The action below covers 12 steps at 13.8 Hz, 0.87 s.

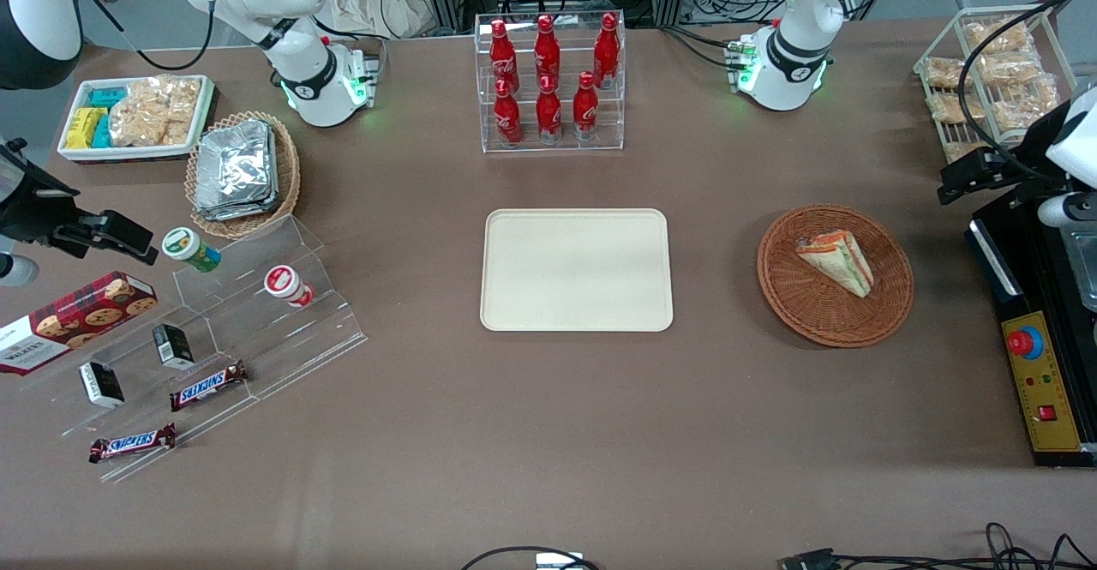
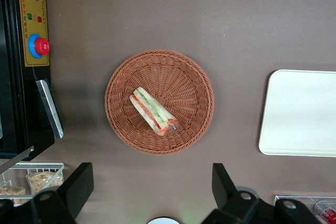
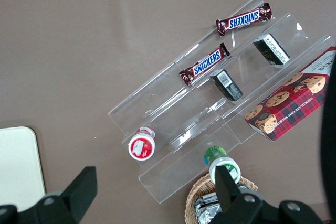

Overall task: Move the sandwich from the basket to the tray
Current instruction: 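Move the left gripper over the sandwich in the wicker basket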

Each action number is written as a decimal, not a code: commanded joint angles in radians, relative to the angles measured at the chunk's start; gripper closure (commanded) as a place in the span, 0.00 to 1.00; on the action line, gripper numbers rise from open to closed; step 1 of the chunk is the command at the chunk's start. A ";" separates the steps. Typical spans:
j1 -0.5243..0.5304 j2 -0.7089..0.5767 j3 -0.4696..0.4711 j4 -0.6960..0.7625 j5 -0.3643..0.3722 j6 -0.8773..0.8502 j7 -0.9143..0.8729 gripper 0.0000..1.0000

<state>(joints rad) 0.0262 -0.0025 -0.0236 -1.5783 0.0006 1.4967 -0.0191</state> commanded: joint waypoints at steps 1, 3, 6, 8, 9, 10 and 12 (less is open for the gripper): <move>-0.011 0.019 0.005 0.035 0.004 -0.024 0.010 0.00; -0.014 0.022 0.004 0.038 0.004 -0.024 0.005 0.00; -0.012 0.024 0.005 0.023 0.010 -0.023 0.004 0.00; -0.011 0.016 0.007 -0.031 0.016 0.002 -0.008 0.00; -0.008 0.006 0.007 -0.070 0.019 0.029 -0.018 0.00; -0.005 -0.010 0.007 -0.115 0.019 0.063 -0.060 0.00; -0.005 -0.048 0.008 -0.239 0.019 0.169 -0.168 0.00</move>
<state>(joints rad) 0.0221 0.0099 -0.0176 -1.6883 0.0097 1.5771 -0.1054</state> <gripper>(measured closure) 0.000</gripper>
